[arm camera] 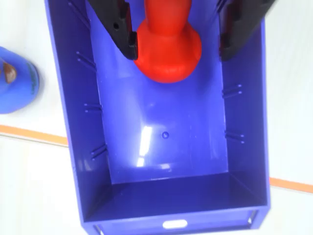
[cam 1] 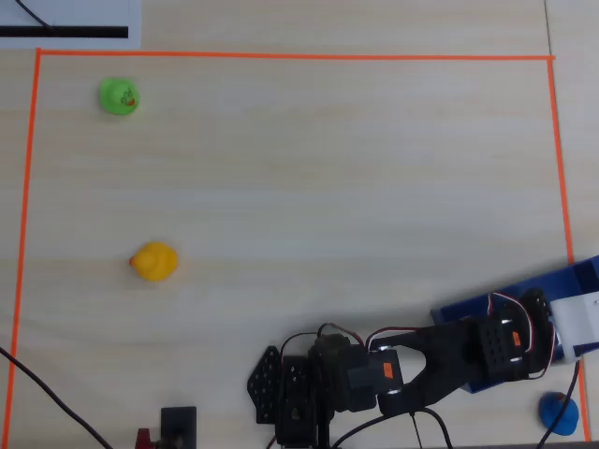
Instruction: Grasp red duck and put it into box.
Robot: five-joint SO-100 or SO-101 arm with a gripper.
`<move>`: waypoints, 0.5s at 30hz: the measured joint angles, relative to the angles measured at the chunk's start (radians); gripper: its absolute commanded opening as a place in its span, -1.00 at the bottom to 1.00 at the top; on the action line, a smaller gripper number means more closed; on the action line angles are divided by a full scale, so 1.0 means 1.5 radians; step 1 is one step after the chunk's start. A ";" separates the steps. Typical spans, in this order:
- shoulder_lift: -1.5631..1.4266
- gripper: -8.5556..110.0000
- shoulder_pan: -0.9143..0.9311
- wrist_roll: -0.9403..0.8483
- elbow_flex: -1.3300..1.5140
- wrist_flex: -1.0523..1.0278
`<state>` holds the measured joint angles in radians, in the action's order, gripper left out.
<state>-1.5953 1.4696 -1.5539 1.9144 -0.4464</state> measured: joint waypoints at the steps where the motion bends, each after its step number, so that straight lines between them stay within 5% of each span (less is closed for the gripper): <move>1: -0.009 -0.36 0.000 0.000 0.000 -0.003; 15: -0.171 -0.43 -0.088 0.166 -0.083 -0.092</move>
<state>-1.8515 1.3376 -1.3054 1.7902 -0.5844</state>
